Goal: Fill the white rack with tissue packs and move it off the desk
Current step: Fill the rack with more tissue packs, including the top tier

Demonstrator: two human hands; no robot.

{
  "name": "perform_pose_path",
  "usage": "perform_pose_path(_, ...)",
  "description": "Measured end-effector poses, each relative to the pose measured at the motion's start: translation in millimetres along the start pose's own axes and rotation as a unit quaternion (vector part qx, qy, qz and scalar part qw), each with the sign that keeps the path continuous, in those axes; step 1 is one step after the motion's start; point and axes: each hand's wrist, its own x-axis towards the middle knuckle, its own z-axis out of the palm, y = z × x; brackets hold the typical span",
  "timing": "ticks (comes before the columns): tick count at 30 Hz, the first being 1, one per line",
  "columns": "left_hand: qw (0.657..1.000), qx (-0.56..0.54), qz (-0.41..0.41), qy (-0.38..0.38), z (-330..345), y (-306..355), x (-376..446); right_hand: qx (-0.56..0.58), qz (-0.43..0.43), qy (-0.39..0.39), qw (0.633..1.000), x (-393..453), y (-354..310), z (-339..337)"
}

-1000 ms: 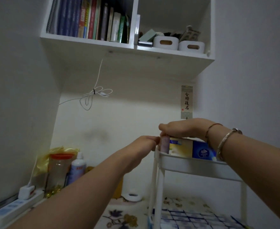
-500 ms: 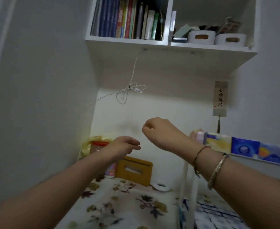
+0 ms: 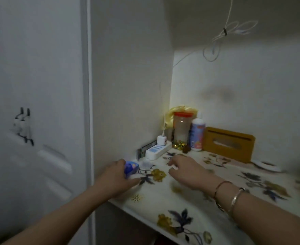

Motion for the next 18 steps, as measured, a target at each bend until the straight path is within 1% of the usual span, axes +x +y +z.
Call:
perform_pose_path(2,1.000,-0.004,-0.009,-0.005,7,-7,5,0.014,0.003,-0.020,1.000,8,-5,16)
perform_pose_path(4,0.999,0.005,-0.009,0.036,13,-9,8,0.034,0.005,-0.027,0.999,12,-8,24)
perform_pose_path(6,0.996,0.044,0.005,0.075,21,-11,12,0.055,0.005,-0.028,0.998,16,-9,33)
perform_pose_path(8,0.991,0.080,0.016,0.102,27,-10,14,0.073,0.004,-0.024,0.997,17,-7,37)
perform_pose_path(10,0.989,0.098,0.026,0.111,32,-6,15,0.089,0.005,-0.020,0.996,15,-4,38)
perform_pose_path(11,0.991,0.083,0.026,0.102,34,-4,16,0.094,0.006,-0.018,0.995,14,-2,36)
perform_pose_path(13,0.997,0.004,0.024,0.071,35,5,14,0.103,0.007,-0.013,0.995,11,4,30)
perform_pose_path(15,0.995,-0.072,0.027,0.059,32,13,11,0.111,0.014,-0.005,0.994,7,11,21)
perform_pose_path(17,0.982,-0.181,0.022,0.045,24,26,7,0.116,0.028,0.008,0.993,-2,19,7)
perform_pose_path(18,0.967,-0.253,0.021,0.029,19,36,5,0.120,0.032,0.018,0.992,-7,23,-1)
